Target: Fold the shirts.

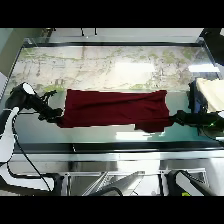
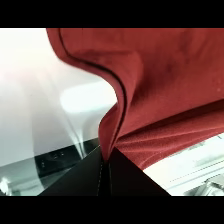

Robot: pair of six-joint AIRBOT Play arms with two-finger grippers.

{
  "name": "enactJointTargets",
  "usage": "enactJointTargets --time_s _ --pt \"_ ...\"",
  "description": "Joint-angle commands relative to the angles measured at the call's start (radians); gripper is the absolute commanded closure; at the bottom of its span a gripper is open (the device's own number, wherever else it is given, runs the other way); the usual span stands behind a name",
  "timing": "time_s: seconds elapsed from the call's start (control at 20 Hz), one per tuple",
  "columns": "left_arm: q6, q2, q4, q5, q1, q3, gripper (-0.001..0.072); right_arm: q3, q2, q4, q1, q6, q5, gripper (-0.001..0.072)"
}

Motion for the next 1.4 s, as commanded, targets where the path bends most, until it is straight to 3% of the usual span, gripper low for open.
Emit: enactJointTargets --time_s 0.0,0.2,0.45,0.7,0.75,0.8,0.85,0.9,0.95,1.0,1.15,1.35 --pt "0.014 0.008 -0.019 0.014 -0.008 0.049 0.0696 0.025 -0.025 0.219 0.04 -0.134 -0.118 0.0697" --pt "0.011 -0.044 -0.019 0.037 -0.058 0.288 0.0697 0.197 -0.251 0.328 0.089 -0.249 -0.2 0.0697" --pt "0.009 -0.233 -0.016 0.031 -0.128 0.522 0.0696 0.418 -0.572 0.334 0.134 -0.275 -0.207 0.0697" --pt "-0.023 -0.416 -0.014 -0.022 -0.137 0.646 0.0696 0.444 -0.694 0.33 0.139 -0.306 -0.208 0.0696" --pt "-0.031 -0.437 -0.015 -0.032 -0.136 0.671 0.0695 0.448 -0.692 0.331 0.137 -0.312 -0.206 0.0684" --pt "-0.042 -0.448 -0.014 -0.043 -0.137 0.695 0.0691 0.461 -0.685 0.33 0.134 -0.312 -0.192 0.0532" --pt "-0.042 -0.452 -0.014 -0.056 -0.137 0.721 0.0405 0.483 -0.669 0.327 0.121 -0.311 -0.16 0.0334" --pt "-0.05 -0.452 -0.014 -0.057 -0.136 0.747 0.0008 0.511 -0.649 0.295 0.102 -0.284 -0.141 0.0273" --pt "-0.064 -0.452 -0.016 -0.053 -0.126 0.78 0.0018 0.533 -0.633 0.233 0.082 -0.23 -0.144 0.0131" --pt "-0.081 -0.451 -0.016 -0.049 -0.122 0.809 0.0018 0.55 -0.624 0.158 0.062 -0.171 -0.145 0.0052" --pt "-0.135 -0.417 -0.025 -0.01 -0.096 0.791 0.0018 0.555 -0.645 0.022 0.022 -0.045 -0.099 0.0024" --pt "-0.13 -0.373 -0.094 -0.013 -0.097 0.717 0.0019 0.555 -0.711 0.034 0.053 -0.048 -0.024 0.0018"
